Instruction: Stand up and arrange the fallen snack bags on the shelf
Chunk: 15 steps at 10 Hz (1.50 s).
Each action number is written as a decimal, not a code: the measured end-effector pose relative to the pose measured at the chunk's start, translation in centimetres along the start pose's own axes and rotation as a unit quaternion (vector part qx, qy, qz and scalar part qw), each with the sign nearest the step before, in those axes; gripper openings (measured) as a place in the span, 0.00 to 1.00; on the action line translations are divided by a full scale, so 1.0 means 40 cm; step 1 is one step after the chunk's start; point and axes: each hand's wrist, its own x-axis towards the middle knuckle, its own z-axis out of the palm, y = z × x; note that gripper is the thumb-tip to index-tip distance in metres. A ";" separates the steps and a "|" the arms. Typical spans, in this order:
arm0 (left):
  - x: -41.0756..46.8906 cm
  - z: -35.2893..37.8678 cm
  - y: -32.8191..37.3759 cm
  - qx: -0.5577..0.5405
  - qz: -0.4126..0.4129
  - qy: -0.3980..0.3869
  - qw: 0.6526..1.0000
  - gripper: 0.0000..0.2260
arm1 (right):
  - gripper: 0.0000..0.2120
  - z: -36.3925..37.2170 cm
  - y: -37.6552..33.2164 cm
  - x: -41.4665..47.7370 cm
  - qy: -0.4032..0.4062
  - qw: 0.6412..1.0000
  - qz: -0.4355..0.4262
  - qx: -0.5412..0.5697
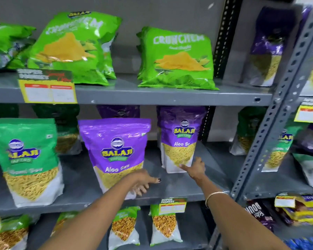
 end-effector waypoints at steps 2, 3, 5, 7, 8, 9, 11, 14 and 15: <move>0.182 0.081 0.147 -0.225 0.226 0.204 0.925 0.17 | 0.45 -0.089 0.088 0.194 -0.079 0.992 0.005 0.099; 0.254 0.096 0.178 -0.289 0.219 0.237 0.901 0.25 | 0.41 -0.084 0.097 0.251 -0.196 0.955 0.008 0.224; 0.264 0.112 0.178 -0.268 0.172 0.263 0.911 0.15 | 0.49 -0.025 0.127 0.286 -0.247 0.931 -0.016 0.267; 0.184 0.153 0.158 -0.202 0.154 0.265 0.930 0.14 | 0.41 -0.077 0.148 0.188 -0.209 0.951 -0.023 0.228; 0.158 0.169 0.144 -0.182 0.146 0.265 0.936 0.14 | 0.31 -0.110 0.147 0.132 -0.203 0.952 -0.022 0.226; 0.131 0.184 0.124 -0.156 0.144 0.265 0.941 0.14 | 0.30 -0.140 0.151 0.077 -0.193 0.956 -0.023 0.219; 0.128 0.198 0.098 -0.151 0.142 0.236 0.949 0.23 | 0.33 -0.151 0.174 0.039 -0.181 0.960 -0.018 0.211; 0.081 0.218 0.117 -0.126 0.154 0.252 0.947 0.15 | 0.36 -0.148 0.180 0.029 -0.181 0.963 -0.025 0.196; 0.077 0.229 0.108 -0.119 0.150 0.268 0.944 0.28 | 0.44 -0.153 0.174 0.014 -0.149 0.966 -0.049 0.203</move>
